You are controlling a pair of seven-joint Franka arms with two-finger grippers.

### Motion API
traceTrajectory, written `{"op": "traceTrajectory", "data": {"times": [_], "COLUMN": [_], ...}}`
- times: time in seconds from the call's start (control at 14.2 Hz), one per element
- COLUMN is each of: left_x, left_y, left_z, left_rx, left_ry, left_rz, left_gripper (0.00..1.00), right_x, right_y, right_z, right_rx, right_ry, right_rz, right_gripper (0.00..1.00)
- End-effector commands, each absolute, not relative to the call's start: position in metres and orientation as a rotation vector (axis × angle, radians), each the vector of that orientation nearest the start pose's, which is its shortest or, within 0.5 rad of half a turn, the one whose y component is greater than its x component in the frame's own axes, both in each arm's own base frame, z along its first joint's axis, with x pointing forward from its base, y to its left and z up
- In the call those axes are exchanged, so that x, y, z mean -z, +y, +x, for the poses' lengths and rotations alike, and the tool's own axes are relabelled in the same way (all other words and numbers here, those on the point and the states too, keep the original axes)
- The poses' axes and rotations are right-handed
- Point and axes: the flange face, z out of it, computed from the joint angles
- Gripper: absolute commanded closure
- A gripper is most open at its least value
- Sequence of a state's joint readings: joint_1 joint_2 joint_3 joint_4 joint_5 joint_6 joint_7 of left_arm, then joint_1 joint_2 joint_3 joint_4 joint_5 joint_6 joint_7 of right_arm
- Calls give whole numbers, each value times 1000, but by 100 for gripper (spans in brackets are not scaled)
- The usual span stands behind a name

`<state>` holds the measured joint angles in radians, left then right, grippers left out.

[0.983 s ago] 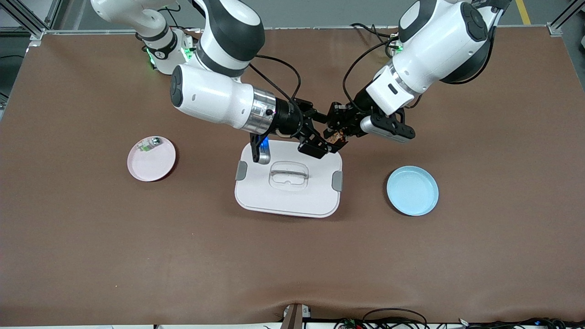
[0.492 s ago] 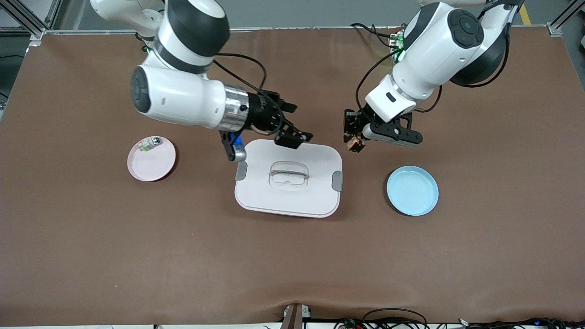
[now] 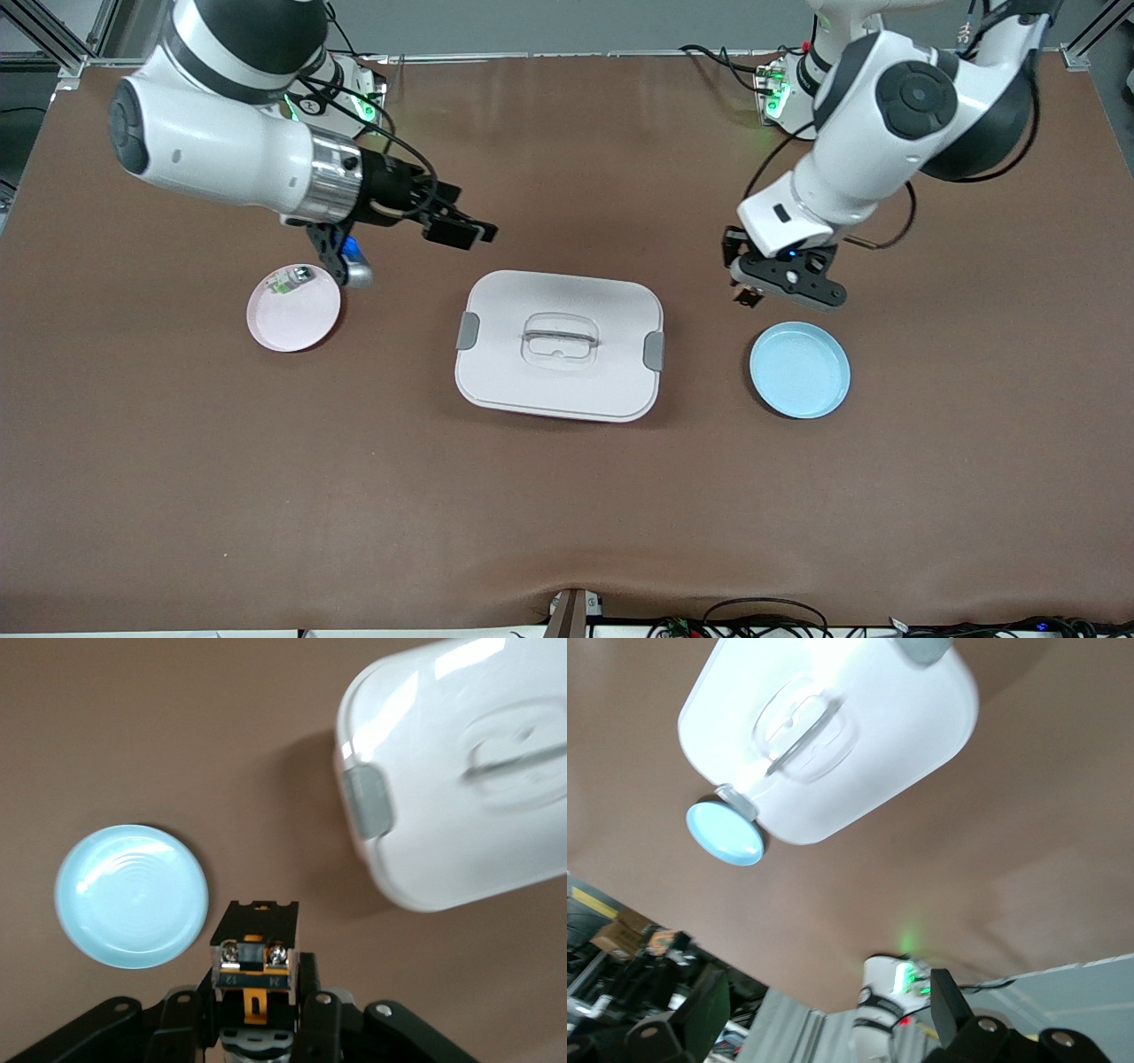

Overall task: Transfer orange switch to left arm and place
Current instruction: 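Carry the switch to the blue plate while the right gripper withdraws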

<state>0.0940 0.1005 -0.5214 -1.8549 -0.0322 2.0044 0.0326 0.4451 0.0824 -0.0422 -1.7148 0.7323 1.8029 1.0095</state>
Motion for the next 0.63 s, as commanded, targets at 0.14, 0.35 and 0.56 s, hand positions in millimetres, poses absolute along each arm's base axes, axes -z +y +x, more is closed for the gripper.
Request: {"op": "traceTrajectory", "data": {"times": [0.14, 0.35, 0.56], "left_x": [-438, -402, -371], "left_y": [-203, -177, -163], "left_z": [559, 576, 587], "left_rx": [-36, -110, -166], "left_ry": [1093, 1303, 1565], "left_rz": [-2917, -2774, -2626], "left_gripper": [100, 100, 100], "right_x": [-557, -565, -565], "right_y": [187, 116, 63], "right_z": [496, 497, 499], "right_rx": [-452, -389, -335], "right_ry": [630, 411, 230], "right_rz": [-2657, -2763, -2868], "right_gripper": [0, 0, 0]}}
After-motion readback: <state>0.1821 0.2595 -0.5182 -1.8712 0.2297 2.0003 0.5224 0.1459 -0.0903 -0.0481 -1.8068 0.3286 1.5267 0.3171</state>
